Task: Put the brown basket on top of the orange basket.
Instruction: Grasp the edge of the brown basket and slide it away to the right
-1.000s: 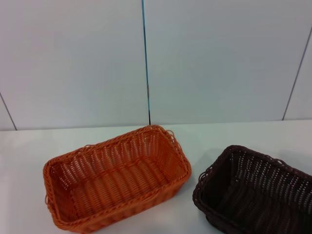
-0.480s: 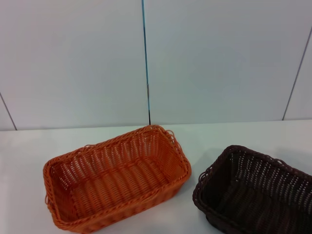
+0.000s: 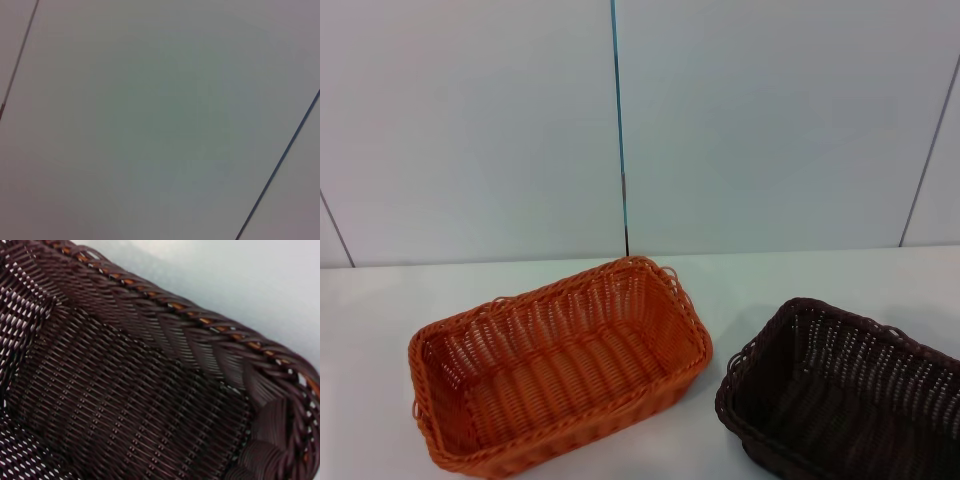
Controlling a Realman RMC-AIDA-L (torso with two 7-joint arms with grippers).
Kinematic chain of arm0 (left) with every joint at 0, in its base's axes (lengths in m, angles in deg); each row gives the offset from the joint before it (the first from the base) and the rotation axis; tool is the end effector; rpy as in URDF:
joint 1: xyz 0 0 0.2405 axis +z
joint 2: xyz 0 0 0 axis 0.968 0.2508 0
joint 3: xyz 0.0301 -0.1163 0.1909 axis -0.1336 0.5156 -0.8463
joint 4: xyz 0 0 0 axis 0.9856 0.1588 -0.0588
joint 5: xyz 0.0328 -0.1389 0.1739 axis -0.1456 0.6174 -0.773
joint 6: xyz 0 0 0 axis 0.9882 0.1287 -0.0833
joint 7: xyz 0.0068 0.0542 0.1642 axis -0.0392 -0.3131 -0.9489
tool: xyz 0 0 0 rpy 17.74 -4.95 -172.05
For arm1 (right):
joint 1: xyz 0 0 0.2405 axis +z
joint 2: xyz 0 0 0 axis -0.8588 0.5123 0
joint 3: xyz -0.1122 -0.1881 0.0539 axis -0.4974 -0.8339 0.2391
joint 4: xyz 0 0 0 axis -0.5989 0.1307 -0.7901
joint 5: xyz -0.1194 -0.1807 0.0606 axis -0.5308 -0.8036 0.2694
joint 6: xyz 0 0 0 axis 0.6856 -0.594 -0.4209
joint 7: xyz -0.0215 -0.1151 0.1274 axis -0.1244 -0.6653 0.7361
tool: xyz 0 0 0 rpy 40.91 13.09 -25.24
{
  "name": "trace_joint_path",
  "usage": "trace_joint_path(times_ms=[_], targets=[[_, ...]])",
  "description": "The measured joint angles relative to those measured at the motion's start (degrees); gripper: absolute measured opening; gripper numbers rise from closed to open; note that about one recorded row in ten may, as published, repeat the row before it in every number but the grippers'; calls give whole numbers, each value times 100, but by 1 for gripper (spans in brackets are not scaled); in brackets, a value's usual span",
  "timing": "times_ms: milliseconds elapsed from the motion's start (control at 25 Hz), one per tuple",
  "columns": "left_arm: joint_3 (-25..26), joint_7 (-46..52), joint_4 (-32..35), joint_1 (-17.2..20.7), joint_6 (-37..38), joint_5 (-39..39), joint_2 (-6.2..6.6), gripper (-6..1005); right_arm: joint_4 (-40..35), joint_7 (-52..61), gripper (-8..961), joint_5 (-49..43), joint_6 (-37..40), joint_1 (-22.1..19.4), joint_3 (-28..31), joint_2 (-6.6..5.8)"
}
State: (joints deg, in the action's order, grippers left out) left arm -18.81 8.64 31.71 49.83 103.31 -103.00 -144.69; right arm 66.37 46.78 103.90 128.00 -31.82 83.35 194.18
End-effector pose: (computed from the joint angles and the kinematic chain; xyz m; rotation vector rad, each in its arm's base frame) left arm -0.4102 0.3777 0.2002 -1.2577 -1.1588 -0.7499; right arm 0.3132 0.3330 0.0875 2.0345 2.0983 0.7999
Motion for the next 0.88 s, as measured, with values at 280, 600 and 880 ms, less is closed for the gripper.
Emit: trace_joint_path(times_ms=[280, 600, 880], targets=[[0, 0, 0, 0, 0, -2, -12, 864, -142, -61, 623, -33, -86, 58, 0, -16], [0, 0, 0, 8, 0, 3, -24, 864, -223, -68, 595, -37, -138, 93, 0, -21], [9, 0, 0, 12, 0, 11, -29, 864, -610, -69, 570, -80, -190, 228, 2, -79]])
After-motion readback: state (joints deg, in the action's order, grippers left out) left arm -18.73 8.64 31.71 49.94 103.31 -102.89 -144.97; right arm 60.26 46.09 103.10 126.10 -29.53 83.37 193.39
